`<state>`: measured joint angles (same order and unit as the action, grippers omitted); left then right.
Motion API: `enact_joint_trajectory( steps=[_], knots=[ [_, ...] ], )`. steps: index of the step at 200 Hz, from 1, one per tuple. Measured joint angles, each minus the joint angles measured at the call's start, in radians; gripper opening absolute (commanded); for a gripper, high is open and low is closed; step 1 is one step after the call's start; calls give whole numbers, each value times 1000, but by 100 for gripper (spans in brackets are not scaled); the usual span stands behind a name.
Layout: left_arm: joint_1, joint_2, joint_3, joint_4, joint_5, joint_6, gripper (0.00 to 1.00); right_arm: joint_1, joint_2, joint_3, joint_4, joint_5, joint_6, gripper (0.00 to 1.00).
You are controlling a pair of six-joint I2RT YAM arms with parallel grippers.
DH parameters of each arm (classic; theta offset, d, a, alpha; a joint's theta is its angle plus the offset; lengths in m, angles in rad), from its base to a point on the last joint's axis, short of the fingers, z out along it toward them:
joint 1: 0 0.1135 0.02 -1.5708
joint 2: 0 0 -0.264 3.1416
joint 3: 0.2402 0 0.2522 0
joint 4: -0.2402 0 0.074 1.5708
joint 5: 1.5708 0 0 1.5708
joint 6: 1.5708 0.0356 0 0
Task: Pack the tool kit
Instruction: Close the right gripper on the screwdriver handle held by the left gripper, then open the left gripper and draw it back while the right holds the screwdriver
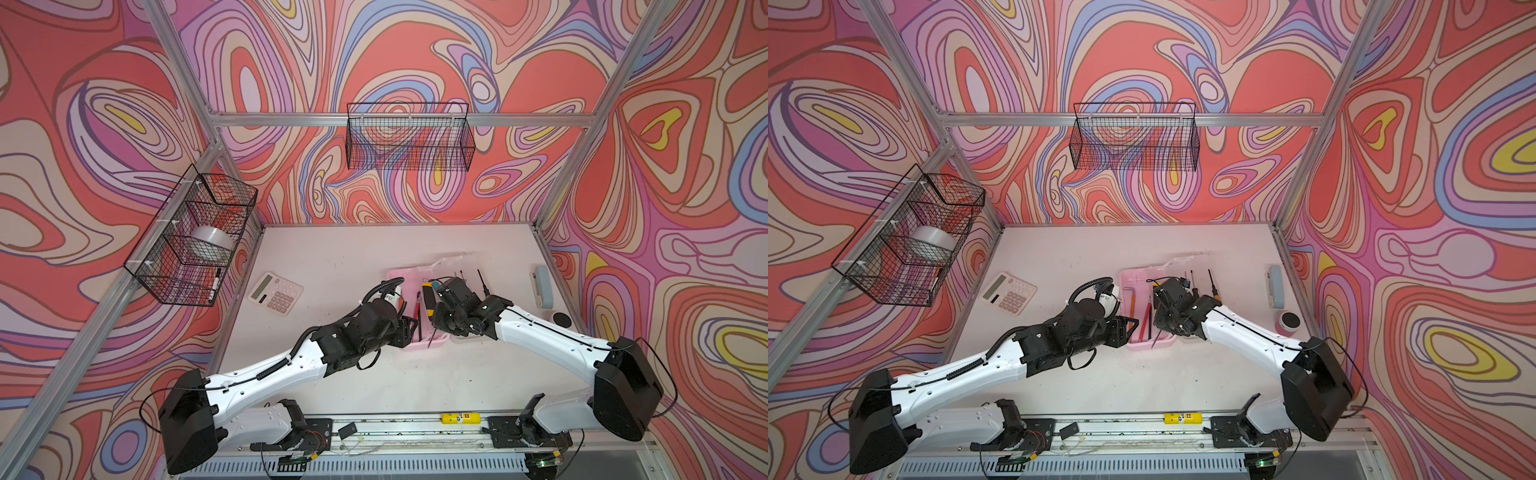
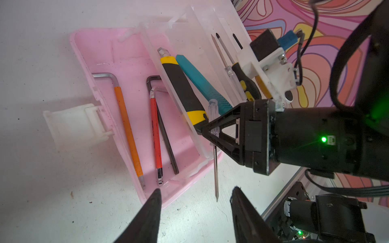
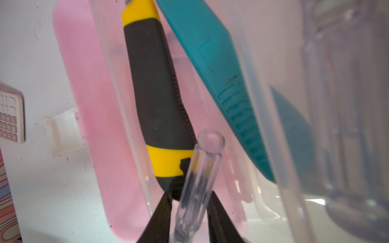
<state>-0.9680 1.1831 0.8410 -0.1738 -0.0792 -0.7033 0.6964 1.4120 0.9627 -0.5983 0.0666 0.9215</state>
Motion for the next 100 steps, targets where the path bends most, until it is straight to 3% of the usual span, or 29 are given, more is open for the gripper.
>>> enact_joint_trajectory(
  steps=[49,100],
  knots=[
    [0,0,0,0,-2,0,53,0,0,0,0,4,2,22],
    [0,0,0,0,-8,0,53,0,-10,0,1,5,1,9]
  ],
)
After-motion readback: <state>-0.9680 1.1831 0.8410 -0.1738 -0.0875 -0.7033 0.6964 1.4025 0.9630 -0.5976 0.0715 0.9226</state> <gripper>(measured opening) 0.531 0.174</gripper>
